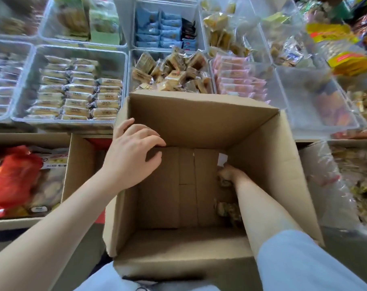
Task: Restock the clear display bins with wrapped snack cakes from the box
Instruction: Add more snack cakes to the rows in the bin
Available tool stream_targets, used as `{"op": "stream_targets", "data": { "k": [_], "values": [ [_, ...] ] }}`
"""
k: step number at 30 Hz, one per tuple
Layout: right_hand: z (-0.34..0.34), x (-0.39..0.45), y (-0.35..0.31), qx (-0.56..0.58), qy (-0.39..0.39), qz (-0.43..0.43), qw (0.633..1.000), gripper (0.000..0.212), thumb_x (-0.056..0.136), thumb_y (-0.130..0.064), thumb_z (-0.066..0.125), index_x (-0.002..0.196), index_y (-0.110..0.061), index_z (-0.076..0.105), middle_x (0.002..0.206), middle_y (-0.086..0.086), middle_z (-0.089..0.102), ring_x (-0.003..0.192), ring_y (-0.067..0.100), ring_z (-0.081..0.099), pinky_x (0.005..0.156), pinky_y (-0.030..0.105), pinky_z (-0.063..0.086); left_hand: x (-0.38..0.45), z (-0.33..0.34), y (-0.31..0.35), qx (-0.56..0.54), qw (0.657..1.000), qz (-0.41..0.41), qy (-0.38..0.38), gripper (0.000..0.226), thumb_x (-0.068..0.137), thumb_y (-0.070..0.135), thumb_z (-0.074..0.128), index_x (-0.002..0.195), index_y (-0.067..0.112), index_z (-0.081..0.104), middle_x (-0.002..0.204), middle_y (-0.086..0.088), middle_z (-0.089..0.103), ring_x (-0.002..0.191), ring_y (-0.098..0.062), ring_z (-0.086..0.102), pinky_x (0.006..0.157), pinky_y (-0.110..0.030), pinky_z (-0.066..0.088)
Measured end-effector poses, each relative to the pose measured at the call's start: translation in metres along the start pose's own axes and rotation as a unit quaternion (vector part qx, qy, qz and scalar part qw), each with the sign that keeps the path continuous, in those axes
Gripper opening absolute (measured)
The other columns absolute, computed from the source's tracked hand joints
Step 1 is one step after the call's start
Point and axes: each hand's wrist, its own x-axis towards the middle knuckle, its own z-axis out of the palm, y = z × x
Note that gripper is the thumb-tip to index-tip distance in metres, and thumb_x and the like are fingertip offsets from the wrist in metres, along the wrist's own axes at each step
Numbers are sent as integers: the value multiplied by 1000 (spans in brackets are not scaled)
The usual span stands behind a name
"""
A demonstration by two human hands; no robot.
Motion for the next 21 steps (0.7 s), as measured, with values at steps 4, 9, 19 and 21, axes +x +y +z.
{"op": "stream_targets", "data": {
  "k": [4, 9, 19, 21],
  "values": [
    [21, 24, 8, -34, 55, -35, 997, 48, 102, -17, 46, 149, -8, 36, 133, 16, 54, 115, 32, 59, 85, 35, 50, 0, 2, 4, 10, 1000, -4, 14, 16, 89, 23, 72, 104, 25, 77, 113, 1, 73, 119, -24, 61, 121, -47, 18],
    [15, -2, -20, -67, -83, -93, 990, 36, 99, -26, 59, 132, -15, 52, 122, 8, 59, 107, 27, 61, 82, 32, 56, 2, 2, 4, 18, 1000, -3, 8, 17, 89, 22, 73, 105, 24, 77, 113, 1, 73, 119, -25, 61, 121, -49, 20],
    [-30, -167, -126, 353, -381, -329, 788, 33, 104, -18, 48, 135, -6, 48, 120, 18, 64, 116, 33, 63, 100, 44, 51, -2, -18, 8, -175, 982, -63, 40, 57, 85, 48, 75, 133, 23, 57, 125, 10, 65, 124, -10, 57, 117, -29, 27],
    [-30, -197, -140, 331, -385, -354, 785, 43, 106, -32, 43, 143, -9, 43, 127, 22, 62, 119, 38, 61, 100, 46, 51, -1, -35, 4, -321, 939, -105, 69, 45, 83, 36, 78, 124, 26, 59, 114, 19, 64, 111, 1, 60, 98, -16, 47]
  ]
}}
